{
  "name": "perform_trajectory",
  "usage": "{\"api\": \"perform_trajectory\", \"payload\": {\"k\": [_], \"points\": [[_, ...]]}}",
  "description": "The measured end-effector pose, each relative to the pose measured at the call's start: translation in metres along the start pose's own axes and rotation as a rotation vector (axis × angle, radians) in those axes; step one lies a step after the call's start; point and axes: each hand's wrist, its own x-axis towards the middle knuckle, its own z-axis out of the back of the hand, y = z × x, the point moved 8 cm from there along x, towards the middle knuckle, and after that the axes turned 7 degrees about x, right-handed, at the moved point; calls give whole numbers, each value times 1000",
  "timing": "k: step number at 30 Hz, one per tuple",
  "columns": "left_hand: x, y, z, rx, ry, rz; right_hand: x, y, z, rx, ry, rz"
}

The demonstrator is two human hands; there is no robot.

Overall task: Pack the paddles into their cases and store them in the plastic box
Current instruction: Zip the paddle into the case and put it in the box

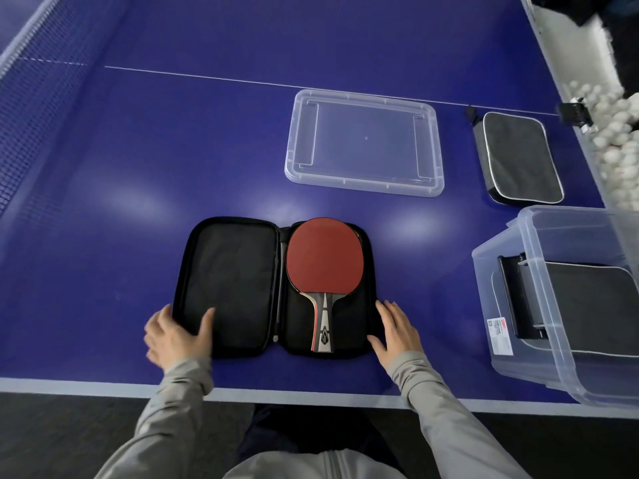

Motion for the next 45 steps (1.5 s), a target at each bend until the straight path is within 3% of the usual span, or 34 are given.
{"api": "perform_trajectory", "payload": {"k": [3, 8, 13, 17, 24, 27, 33, 36, 39, 42, 45], "points": [[22, 30, -2, 54, 122, 95, -3, -1, -1, 5, -4, -20], [31, 33, -3, -14, 179, -4, -6, 1, -1, 35, -9, -57], [16, 17, 20, -392, 191, -5, -10, 1, 0, 65, -17, -86], [-19, -26, 50, -647, 260, -197, -16, 5, 8, 130, -54, -84], [-114, -121, 42, -489, 362, -677, -18, 52, 60, 460, -323, 39], [-141, -140, 26, -350, 348, -781, -14, 81, 86, 626, -420, 97], [-166, -162, 9, -268, 301, -855, 0, 106, 97, 708, -332, 45], [-171, -164, -1, -295, 415, -888, 5, 101, 93, 647, -297, 29], [-155, -152, -8, -332, 488, -826, 9, 85, 97, 619, -339, 18], [-109, -127, -19, -334, 423, -555, 13, 64, 96, 606, -354, -29], [-72, -112, -43, -321, 506, -283, 20, 40, 84, 621, -308, -138]]}}
